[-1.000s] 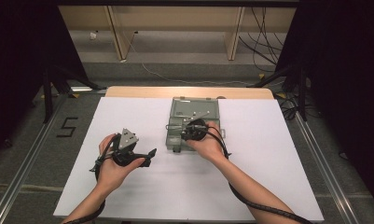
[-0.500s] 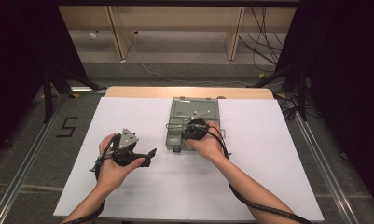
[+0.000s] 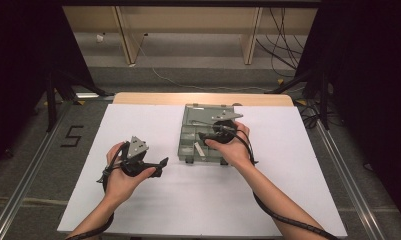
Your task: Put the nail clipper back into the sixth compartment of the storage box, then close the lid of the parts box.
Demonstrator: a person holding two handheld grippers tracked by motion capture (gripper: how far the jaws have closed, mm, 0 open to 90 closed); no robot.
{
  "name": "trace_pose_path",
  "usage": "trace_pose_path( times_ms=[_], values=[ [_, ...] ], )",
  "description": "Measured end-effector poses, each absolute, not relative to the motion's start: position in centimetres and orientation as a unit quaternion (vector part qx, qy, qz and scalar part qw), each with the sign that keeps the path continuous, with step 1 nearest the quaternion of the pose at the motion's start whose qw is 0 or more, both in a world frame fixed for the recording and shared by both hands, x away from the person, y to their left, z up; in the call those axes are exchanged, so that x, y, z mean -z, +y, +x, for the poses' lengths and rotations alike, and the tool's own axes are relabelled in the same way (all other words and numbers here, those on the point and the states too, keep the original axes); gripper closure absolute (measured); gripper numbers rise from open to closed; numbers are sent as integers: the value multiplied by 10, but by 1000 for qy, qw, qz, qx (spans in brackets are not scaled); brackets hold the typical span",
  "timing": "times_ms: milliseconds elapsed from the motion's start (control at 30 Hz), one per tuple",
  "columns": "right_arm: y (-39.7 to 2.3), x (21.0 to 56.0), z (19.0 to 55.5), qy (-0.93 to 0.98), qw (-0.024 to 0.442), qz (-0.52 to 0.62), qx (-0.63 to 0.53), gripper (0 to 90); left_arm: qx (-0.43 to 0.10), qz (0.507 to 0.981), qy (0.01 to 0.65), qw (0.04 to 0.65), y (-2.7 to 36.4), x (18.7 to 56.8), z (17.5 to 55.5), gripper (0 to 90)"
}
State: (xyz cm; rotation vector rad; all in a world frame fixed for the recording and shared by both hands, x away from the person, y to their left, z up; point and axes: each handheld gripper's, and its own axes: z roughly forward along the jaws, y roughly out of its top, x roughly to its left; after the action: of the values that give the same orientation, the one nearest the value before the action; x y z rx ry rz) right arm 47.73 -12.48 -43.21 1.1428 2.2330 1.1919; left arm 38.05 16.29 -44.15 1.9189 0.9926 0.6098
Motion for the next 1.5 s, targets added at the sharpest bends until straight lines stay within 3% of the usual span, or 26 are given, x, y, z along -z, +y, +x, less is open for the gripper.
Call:
trace_pose_path(
  times_ms=[667, 1133, 1500],
  values=[
    [-172, 407, 495, 732, 208, 462, -455, 308, -249, 764, 405, 436, 169, 440, 373, 34],
    [-197, 410, 504, 714, 218, 496, -443, 319, -243, 770, 394, 438, 161, 444, 374, 49],
    [-198, 407, 527, 718, 228, 503, -424, 389, -238, 769, 393, 444, 162, 444, 369, 58]
  ],
)
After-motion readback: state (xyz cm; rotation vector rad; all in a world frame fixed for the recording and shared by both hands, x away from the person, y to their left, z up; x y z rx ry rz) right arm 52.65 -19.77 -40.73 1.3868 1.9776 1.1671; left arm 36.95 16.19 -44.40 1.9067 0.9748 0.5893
